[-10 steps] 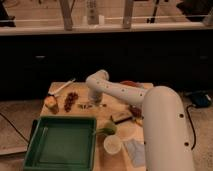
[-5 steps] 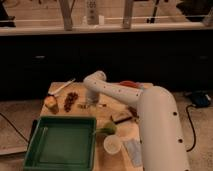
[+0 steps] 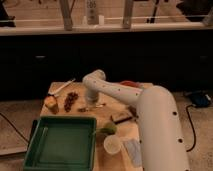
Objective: Place fork in tray
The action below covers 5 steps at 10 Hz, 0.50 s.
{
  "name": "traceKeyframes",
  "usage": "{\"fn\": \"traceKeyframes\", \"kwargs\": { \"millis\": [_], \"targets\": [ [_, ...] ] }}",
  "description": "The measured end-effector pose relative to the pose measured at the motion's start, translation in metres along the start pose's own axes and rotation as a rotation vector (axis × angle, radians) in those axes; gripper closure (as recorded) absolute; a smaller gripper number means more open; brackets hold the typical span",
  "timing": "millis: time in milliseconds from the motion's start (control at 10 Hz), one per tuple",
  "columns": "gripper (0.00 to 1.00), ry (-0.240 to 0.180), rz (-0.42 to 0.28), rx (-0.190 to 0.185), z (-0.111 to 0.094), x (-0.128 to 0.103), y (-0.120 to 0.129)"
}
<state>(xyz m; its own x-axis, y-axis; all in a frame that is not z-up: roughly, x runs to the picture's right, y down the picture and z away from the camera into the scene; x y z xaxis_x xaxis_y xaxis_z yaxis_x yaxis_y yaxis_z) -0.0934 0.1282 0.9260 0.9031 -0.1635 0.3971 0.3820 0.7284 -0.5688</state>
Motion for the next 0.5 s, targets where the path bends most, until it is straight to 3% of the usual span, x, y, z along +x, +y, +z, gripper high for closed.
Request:
{"fn": "traceKeyframes", "kwargs": {
  "millis": [500],
  "targets": [
    [1.00,-0.010,-0.006,-0.027,0.0052,0.0004,-0.0043]
  ]
}}
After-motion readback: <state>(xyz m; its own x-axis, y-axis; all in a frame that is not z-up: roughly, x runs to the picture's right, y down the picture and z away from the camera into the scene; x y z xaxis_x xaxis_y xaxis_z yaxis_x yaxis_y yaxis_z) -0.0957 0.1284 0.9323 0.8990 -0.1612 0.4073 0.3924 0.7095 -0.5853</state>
